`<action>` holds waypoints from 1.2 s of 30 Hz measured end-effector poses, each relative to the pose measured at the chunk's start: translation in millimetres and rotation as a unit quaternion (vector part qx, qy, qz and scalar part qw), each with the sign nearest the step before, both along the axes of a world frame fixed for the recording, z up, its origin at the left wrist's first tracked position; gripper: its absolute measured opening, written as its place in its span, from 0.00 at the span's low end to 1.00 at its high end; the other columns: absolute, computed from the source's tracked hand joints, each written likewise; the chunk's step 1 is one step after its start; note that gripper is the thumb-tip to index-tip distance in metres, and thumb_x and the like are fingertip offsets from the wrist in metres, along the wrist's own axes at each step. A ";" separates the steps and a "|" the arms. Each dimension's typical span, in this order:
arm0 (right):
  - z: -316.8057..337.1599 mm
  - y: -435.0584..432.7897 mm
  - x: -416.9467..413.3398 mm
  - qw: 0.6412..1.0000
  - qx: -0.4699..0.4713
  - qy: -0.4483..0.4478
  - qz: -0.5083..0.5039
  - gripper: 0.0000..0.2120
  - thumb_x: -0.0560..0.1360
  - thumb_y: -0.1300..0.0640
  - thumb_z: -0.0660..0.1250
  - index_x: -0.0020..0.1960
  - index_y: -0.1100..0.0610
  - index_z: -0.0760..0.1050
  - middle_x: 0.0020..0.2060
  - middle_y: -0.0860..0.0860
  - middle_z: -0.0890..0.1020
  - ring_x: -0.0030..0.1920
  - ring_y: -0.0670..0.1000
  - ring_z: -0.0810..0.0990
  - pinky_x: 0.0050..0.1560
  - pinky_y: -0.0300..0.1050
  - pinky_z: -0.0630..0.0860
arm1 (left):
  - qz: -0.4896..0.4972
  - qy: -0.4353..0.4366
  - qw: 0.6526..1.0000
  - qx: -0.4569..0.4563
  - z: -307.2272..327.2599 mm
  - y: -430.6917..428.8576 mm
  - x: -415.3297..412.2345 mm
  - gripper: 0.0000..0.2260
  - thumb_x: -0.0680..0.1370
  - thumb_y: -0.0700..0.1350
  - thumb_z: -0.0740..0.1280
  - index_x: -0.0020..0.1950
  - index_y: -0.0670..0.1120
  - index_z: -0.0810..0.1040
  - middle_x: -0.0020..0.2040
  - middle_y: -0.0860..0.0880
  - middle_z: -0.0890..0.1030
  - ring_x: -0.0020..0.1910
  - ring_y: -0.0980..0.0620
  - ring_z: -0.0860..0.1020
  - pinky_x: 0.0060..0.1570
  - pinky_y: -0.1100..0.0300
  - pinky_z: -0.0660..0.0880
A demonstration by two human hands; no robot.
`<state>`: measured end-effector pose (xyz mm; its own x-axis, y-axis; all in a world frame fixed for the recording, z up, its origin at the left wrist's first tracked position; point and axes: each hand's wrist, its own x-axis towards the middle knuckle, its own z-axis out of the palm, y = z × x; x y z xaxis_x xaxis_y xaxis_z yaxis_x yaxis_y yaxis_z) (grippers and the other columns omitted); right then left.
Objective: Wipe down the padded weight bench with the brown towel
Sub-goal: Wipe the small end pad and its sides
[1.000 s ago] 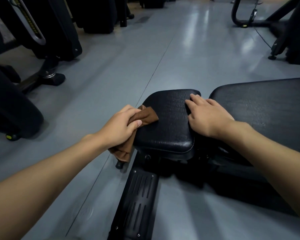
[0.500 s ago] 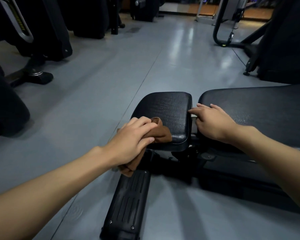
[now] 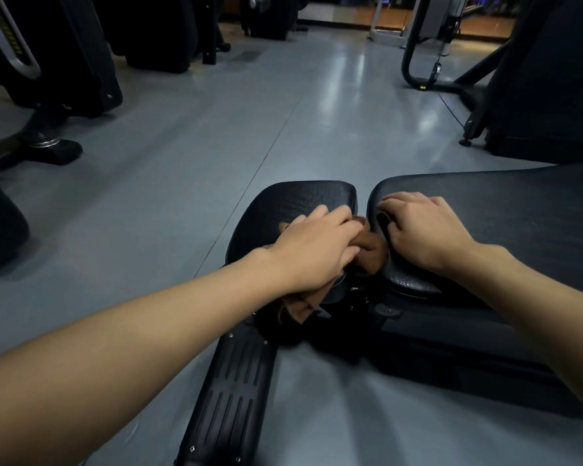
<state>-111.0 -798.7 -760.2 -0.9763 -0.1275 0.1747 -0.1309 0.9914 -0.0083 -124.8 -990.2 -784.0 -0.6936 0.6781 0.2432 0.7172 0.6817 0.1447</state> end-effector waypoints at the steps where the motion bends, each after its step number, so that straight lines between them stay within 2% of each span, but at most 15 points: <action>1: -1.6 3.2 -0.9 1.000 -0.005 0.002 -0.009 0.19 0.75 0.59 0.58 0.63 0.54 0.77 0.68 0.50 0.75 0.67 0.54 0.71 0.64 0.51 0.64 | 0.012 -0.015 1.000 -0.006 3.3 8.8 -10.6 0.14 0.82 0.53 0.59 0.65 0.49 0.73 0.60 0.49 0.70 0.58 0.45 0.68 0.48 0.48 0.69; 5: -10.1 7.2 -3.2 1.000 -0.010 -0.001 -0.008 0.20 0.76 0.58 0.56 0.65 0.54 0.74 0.69 0.50 0.74 0.69 0.52 0.69 0.67 0.50 0.60 | 0.037 -0.062 0.997 -0.014 7.9 31.9 -59.4 0.14 0.81 0.50 0.60 0.66 0.50 0.73 0.60 0.48 0.71 0.59 0.42 0.69 0.54 0.43 0.71; 11: -15.8 5.2 -4.4 1.000 0.025 0.001 -0.007 0.19 0.77 0.56 0.52 0.64 0.55 0.72 0.66 0.51 0.72 0.69 0.53 0.67 0.65 0.52 0.57 | 0.077 -0.099 0.992 -0.005 6.6 60.6 -121.6 0.14 0.81 0.49 0.60 0.66 0.51 0.74 0.61 0.45 0.71 0.60 0.39 0.69 0.59 0.41 0.70; 14: -17.9 5.6 -4.4 1.000 0.030 0.005 -0.006 0.18 0.77 0.56 0.52 0.62 0.55 0.73 0.63 0.51 0.73 0.67 0.53 0.68 0.64 0.52 0.56 | 0.133 -0.115 0.984 -0.004 4.3 70.3 -145.0 0.15 0.81 0.52 0.59 0.65 0.50 0.75 0.61 0.45 0.71 0.63 0.38 0.69 0.61 0.41 0.70; 18: -17.7 7.1 -4.6 1.000 0.025 0.005 -0.005 0.18 0.77 0.55 0.52 0.63 0.54 0.73 0.64 0.51 0.72 0.67 0.51 0.67 0.66 0.51 0.55 | 0.192 -0.142 0.971 0.021 1.0 60.3 -166.9 0.18 0.80 0.56 0.59 0.63 0.48 0.76 0.62 0.44 0.75 0.63 0.38 0.72 0.62 0.42 0.71; 22: -17.9 7.3 -4.6 1.000 0.020 0.003 -0.007 0.19 0.77 0.55 0.51 0.64 0.54 0.72 0.65 0.50 0.71 0.68 0.50 0.66 0.66 0.51 0.54 | 0.231 -0.139 0.962 0.041 -11.8 11.7 -173.1 0.17 0.80 0.56 0.59 0.60 0.46 0.76 0.61 0.41 0.75 0.62 0.37 0.73 0.61 0.43 0.71; 26: -16.9 5.0 -3.8 1.000 0.022 -0.001 -0.010 0.19 0.77 0.56 0.51 0.64 0.54 0.72 0.65 0.50 0.71 0.68 0.50 0.66 0.66 0.51 0.54 | 0.270 -0.139 0.950 0.070 -24.9 -40.0 -165.8 0.16 0.82 0.53 0.59 0.66 0.47 0.74 0.61 0.41 0.73 0.62 0.37 0.72 0.62 0.45 0.70; 30: -16.0 4.2 -3.0 0.999 0.027 -0.004 -0.016 0.19 0.77 0.56 0.52 0.65 0.54 0.72 0.66 0.50 0.71 0.69 0.51 0.66 0.67 0.51 0.55 | 0.303 -0.169 0.930 0.122 -37.0 -69.5 -157.3 0.16 0.81 0.52 0.60 0.62 0.42 0.75 0.58 0.39 0.78 0.57 0.37 0.76 0.54 0.49 0.72; 33: -15.0 2.6 -3.4 0.999 0.027 -0.005 -0.021 0.19 0.77 0.56 0.52 0.66 0.54 0.72 0.66 0.50 0.71 0.69 0.51 0.66 0.67 0.52 0.55 | 0.300 -0.172 0.927 0.146 -38.2 -79.5 -136.6 0.15 0.82 0.50 0.60 0.62 0.42 0.75 0.57 0.41 0.77 0.57 0.38 0.76 0.56 0.50 0.72; 36: -13.8 0.7 -3.3 0.999 0.028 -0.009 -0.026 0.20 0.78 0.56 0.52 0.67 0.54 0.71 0.66 0.51 0.71 0.69 0.51 0.65 0.67 0.52 0.55 | 0.255 -0.155 0.943 0.144 -35.4 -87.9 -103.0 0.15 0.82 0.50 0.60 0.65 0.44 0.74 0.54 0.47 0.72 0.56 0.41 0.74 0.58 0.51 0.70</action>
